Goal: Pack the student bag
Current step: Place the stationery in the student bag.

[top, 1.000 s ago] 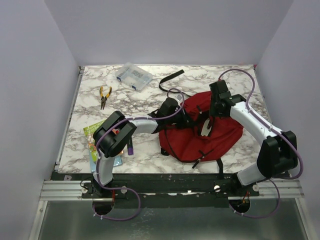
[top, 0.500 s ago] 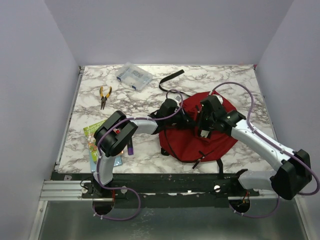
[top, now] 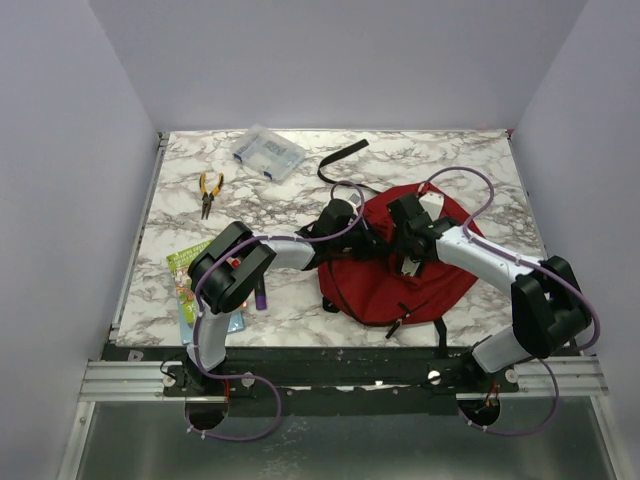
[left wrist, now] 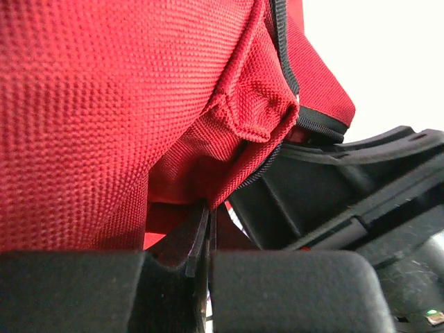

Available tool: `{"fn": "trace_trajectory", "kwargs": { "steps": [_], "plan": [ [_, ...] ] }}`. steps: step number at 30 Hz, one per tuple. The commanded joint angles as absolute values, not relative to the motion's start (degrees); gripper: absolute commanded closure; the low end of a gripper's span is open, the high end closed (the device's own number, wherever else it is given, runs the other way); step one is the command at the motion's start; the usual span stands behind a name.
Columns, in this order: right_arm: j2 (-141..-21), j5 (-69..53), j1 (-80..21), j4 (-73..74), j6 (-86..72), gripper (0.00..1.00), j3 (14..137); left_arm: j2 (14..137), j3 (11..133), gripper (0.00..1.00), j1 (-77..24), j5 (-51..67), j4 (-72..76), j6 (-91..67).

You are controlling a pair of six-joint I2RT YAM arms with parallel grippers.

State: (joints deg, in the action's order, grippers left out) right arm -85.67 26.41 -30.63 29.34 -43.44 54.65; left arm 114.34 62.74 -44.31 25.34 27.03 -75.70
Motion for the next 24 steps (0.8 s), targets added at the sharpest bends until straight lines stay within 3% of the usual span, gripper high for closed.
{"fn": "trace_trajectory", "kwargs": {
  "steps": [1,6,17,21,24],
  "plan": [
    [-88.77,31.94,-30.41,27.89,-45.25,0.70,53.75,115.05,61.87,1.00,-44.48,27.64,28.12,-76.37],
    [-89.13,31.20,-30.37,29.36,-45.55,0.65,51.88,114.94,61.96,1.00,-44.47,27.25,28.12,-76.37],
    [-85.50,30.06,-30.49,28.04,-44.36,0.42,47.44,115.41,62.04,1.00,-44.47,27.25,28.12,-76.47],
    [-89.98,31.46,-30.49,23.78,-41.94,0.42,48.08,114.79,61.54,1.00,-44.54,27.37,28.12,-76.60],
    [-91.78,32.33,-30.32,22.66,-38.84,0.50,49.54,114.49,60.58,1.00,-44.57,27.18,28.12,-76.55]
  ]
}}
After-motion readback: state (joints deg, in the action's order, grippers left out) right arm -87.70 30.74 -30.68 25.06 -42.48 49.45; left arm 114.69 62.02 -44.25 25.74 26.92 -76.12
